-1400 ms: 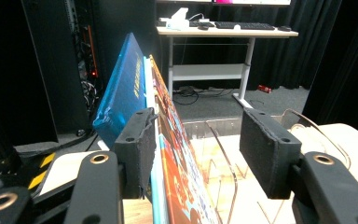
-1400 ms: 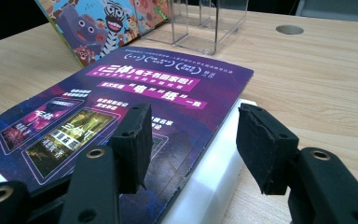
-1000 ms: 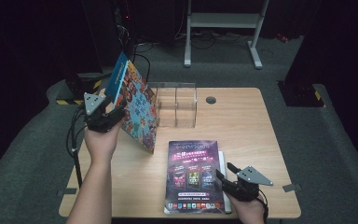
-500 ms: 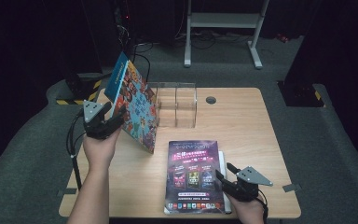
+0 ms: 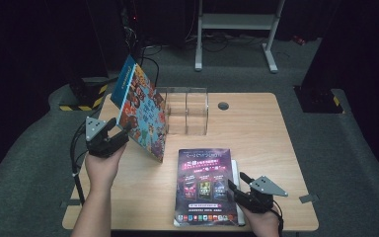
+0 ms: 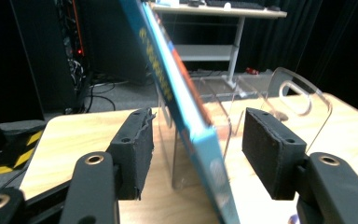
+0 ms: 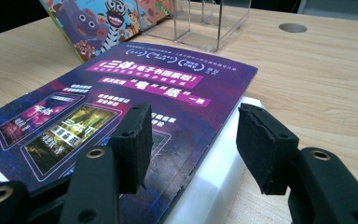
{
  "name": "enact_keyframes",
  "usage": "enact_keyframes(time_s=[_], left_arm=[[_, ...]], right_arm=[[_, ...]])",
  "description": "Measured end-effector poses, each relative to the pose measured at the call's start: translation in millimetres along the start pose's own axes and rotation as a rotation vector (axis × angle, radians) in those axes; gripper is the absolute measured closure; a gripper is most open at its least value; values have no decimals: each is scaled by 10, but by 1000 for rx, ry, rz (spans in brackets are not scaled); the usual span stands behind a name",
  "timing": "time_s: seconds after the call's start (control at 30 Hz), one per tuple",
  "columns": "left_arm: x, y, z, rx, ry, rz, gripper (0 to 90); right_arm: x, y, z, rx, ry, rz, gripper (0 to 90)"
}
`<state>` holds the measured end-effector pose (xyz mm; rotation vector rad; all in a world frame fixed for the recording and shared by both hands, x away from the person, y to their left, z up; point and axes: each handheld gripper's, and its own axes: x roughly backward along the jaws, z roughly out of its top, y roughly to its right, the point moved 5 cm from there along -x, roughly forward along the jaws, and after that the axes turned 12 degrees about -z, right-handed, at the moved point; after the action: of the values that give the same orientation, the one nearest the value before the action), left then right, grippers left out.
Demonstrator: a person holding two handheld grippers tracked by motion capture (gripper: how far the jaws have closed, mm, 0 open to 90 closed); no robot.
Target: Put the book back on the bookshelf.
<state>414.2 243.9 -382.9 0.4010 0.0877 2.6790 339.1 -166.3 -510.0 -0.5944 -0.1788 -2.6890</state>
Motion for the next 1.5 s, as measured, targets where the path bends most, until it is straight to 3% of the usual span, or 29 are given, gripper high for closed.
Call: enact_keyframes(time_s=[0.47, 0.73, 0.83, 0.93, 1.23, 1.4, 1.5], left_arm=[[20, 3, -486, 17, -59, -35, 422], [58, 74, -648, 7, -69, -61, 418], [44, 106, -751, -15, -107, -68, 419], [48, 124, -834, -19, -110, -73, 417], [71, 142, -1123, 19, -171, -110, 412], [60, 213, -1321, -13, -241, -138, 435], [41, 305, -1440, -8, -288, -172, 432]], right_arm=[[-12, -1, -24, 22, -12, -5, 459], [-23, -5, -36, 20, -19, -3, 459], [-21, -7, -38, 21, -20, -2, 459], [-18, -12, -34, 23, -18, -1, 459], [-18, -34, -28, 38, -21, 18, 480], [-20, -56, -26, 48, -32, 32, 494], [-21, -68, -20, 55, -26, 26, 489]])
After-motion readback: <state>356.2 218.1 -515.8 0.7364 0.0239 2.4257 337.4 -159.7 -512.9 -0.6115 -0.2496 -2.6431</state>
